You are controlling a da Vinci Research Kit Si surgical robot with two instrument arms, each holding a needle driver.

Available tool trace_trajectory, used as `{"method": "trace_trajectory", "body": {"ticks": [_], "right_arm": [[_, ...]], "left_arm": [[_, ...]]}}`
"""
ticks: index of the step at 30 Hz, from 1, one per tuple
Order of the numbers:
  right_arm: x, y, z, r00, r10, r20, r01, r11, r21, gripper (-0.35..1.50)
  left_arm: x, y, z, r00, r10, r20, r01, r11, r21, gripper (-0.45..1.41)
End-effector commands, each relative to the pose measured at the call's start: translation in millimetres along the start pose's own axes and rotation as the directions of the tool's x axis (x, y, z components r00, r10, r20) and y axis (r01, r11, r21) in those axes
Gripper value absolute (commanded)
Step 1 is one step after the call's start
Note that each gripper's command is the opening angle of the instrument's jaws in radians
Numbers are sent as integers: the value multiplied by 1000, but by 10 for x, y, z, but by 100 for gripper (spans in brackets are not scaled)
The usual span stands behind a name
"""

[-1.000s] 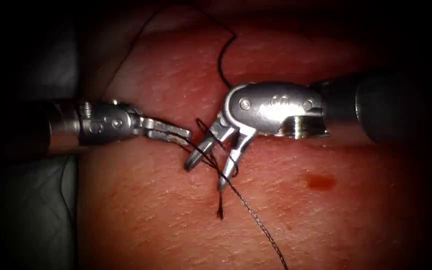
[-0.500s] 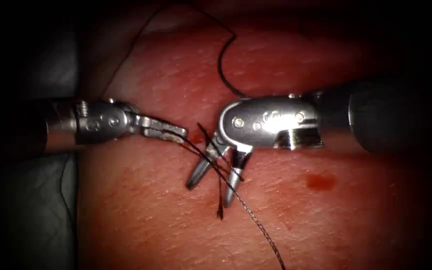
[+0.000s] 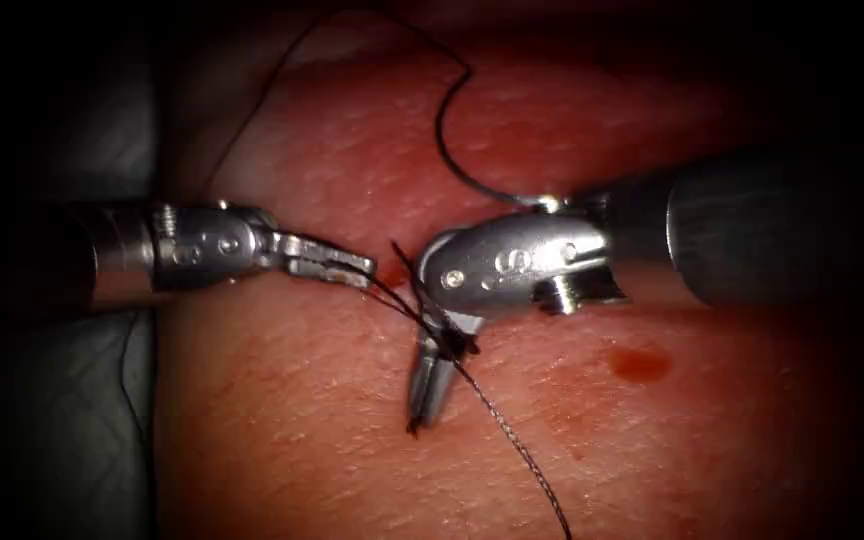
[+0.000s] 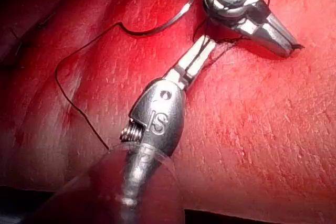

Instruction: Wound Closure

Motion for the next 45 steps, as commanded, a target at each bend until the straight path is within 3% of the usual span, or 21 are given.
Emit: {"method": "trace_trajectory", "body": {"ticks": [1,7,21,26,45], "right_arm": [[-4,7,6,1000,-2,0,2,1000,7,-35],[-10,10,-6,1000,17,-26,-18,998,-67,-35],[-6,10,-33,950,59,-305,-150,947,-284,-35],[-7,15,-48,931,102,-352,-230,909,-347,-35],[-38,17,-80,923,244,-298,-369,783,-500,-35]], "left_arm": [[-7,1,4,1000,0,-1,0,1000,0,-45],[-4,9,3,1000,2,1,-2,1000,-1,-45],[10,45,1,1000,-10,7,10,1000,-8,-45],[21,70,11,1000,-26,5,26,1000,-15,-45],[75,126,30,999,-45,-23,43,997,-59,-45]]}}
